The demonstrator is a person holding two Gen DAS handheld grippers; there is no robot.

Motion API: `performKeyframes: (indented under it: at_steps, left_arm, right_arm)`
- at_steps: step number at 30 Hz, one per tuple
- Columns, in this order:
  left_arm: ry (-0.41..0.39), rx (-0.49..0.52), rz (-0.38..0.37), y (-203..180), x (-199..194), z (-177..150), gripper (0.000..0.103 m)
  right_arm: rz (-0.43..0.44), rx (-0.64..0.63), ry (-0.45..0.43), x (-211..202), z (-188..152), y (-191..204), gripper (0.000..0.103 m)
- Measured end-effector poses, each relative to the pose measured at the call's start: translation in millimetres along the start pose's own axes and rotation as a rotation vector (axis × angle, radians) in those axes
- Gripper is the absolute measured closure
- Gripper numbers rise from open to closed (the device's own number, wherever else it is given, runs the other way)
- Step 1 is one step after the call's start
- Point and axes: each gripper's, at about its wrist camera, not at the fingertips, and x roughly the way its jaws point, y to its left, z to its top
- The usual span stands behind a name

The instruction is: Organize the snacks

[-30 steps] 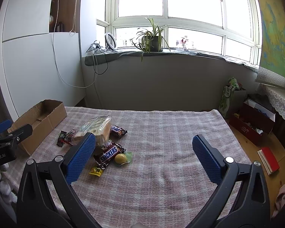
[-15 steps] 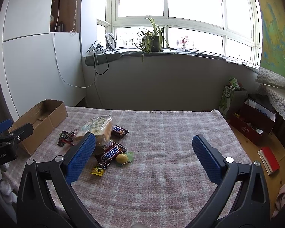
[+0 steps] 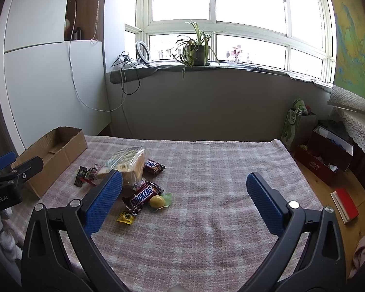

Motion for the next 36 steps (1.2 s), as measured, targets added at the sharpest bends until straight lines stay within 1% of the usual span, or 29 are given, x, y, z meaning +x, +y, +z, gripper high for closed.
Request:
performKeyframes:
  at_steps: [18, 25, 36]
  left_arm:
    - [0.003, -0.001, -0.003, -1, 2, 2, 0.001]
    - [0.009, -0.002, -0.007, -1, 5, 1, 0.001]
    - [0.044, -0.013, -0.038, 2, 20, -1, 0.001]
  right_arm:
    - [0.001, -0.001, 0.002, 2, -2, 1, 0.000]
    - [0.007, 0.001, 0.020, 9, -5, 0, 0.000]
    - [0.018, -0.009, 0.060, 24, -3, 0, 0.000]
